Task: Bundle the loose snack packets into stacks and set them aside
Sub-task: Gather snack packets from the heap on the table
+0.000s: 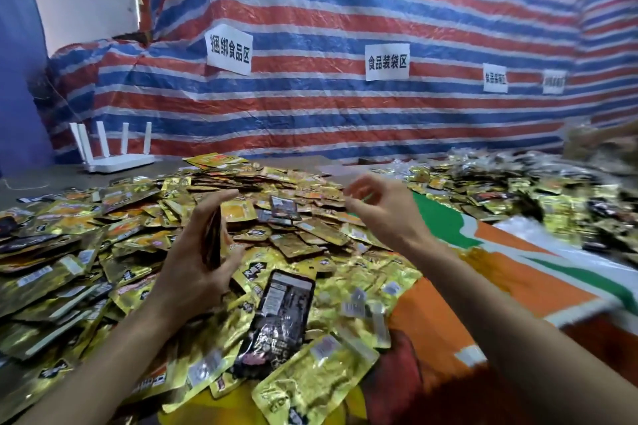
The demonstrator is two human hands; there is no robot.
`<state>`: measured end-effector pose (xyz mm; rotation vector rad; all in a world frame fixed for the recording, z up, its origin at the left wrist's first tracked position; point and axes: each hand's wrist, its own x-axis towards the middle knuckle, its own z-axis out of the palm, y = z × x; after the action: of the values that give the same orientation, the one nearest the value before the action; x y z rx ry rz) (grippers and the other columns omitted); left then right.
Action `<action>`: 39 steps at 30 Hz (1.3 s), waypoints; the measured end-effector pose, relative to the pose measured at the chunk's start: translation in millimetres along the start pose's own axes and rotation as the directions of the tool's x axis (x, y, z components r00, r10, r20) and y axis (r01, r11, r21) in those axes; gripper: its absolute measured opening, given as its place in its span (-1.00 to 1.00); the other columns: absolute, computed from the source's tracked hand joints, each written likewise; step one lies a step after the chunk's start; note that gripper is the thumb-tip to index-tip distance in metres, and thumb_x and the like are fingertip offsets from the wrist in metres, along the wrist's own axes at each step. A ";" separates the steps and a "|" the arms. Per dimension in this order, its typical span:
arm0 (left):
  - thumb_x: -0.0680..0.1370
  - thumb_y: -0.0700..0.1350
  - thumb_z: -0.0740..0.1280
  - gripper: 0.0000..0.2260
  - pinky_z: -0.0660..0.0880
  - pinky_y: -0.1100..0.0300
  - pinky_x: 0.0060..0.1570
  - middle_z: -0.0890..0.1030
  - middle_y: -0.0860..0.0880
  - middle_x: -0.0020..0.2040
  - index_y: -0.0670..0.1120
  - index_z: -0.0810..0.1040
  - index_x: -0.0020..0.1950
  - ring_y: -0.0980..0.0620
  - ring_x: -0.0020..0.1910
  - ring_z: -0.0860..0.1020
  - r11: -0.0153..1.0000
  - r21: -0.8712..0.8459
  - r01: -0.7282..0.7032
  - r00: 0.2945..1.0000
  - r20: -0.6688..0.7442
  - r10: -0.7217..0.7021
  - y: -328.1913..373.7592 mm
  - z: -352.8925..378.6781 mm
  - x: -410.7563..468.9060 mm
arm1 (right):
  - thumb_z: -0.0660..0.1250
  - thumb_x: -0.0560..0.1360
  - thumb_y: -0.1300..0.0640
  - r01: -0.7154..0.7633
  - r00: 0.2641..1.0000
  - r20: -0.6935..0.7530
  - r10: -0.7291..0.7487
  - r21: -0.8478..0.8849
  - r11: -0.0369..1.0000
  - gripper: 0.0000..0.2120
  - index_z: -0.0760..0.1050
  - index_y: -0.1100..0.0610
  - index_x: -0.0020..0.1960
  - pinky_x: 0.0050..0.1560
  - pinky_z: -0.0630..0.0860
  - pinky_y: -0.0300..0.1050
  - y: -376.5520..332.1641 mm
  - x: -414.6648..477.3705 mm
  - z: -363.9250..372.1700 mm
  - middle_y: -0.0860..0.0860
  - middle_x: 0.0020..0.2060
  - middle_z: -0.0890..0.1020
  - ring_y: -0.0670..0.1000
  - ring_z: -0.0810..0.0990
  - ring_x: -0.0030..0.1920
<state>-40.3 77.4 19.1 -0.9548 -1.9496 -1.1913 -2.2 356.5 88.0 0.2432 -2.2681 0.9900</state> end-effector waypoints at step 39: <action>0.27 -0.28 0.38 -0.28 0.62 -0.03 -0.15 0.65 -0.19 0.04 0.07 0.43 0.43 -0.17 -0.22 0.58 0.683 -0.601 0.415 0.881 0.077 -0.467 13.2 -18.3 8.7 | 0.53 0.46 0.07 -0.124 0.946 0.325 -0.005 0.377 0.918 -0.92 0.73 -0.11 -0.11 -0.19 0.55 -0.40 -33.9 17.0 52.1 -0.15 -0.17 0.75 -0.23 0.69 -0.13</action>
<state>-31.0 67.1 38.9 -0.7067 -1.8042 -2.2000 -27.0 297.1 92.2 0.5441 -2.3492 1.5367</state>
